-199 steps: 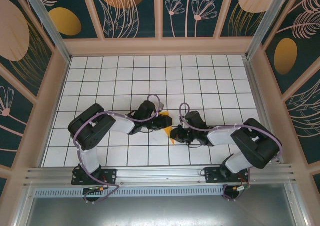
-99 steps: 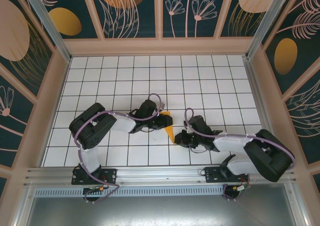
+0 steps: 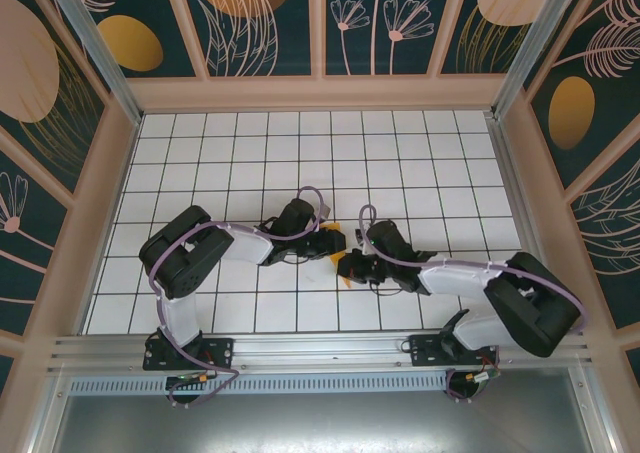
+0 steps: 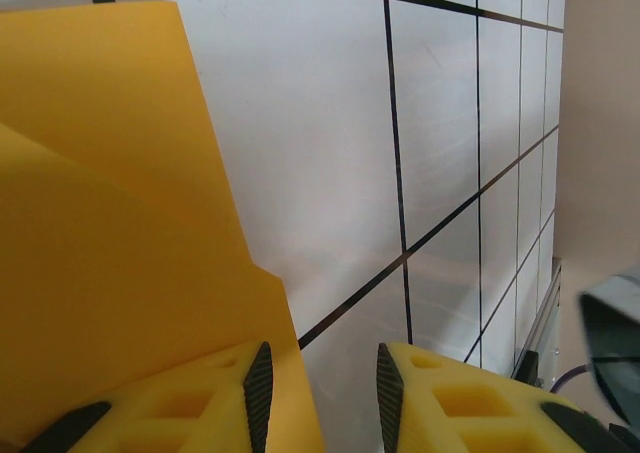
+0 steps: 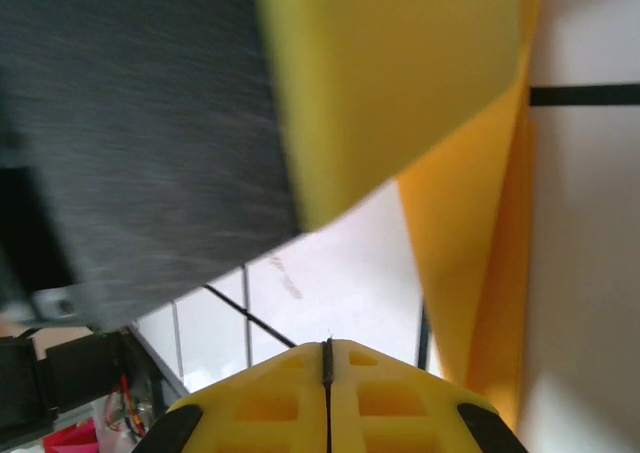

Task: Fold a paper plane with a square sheet of paper (pick it up from the middle)
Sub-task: Fold the wing for the fifth time at the center of the table.

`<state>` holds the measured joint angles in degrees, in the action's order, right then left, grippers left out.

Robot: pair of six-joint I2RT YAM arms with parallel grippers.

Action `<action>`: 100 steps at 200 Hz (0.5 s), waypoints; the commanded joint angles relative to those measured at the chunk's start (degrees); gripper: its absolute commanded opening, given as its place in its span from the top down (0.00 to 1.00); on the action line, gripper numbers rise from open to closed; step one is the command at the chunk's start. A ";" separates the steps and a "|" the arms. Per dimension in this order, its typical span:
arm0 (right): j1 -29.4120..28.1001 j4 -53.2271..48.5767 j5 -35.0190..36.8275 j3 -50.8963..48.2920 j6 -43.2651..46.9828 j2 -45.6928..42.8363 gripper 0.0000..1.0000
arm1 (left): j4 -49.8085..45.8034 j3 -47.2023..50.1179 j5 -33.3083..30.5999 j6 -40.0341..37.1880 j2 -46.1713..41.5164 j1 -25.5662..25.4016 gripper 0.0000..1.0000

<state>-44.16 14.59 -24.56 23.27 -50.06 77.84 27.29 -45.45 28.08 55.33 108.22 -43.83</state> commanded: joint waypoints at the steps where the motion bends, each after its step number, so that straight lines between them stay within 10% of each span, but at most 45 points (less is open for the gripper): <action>1: -0.30 1.80 -0.99 -0.44 0.02 2.44 0.91 | -7.74 0.80 -6.14 -2.86 4.88 0.15 0.64; 100: 1.32 3.07 0.92 -9.73 -3.23 0.63 0.92 | -9.59 0.25 -7.20 -4.07 5.42 0.16 0.65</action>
<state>-43.44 19.73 -24.49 17.45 -51.46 79.53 26.09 -46.22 28.08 54.35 108.47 -43.86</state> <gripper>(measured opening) 0.086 0.349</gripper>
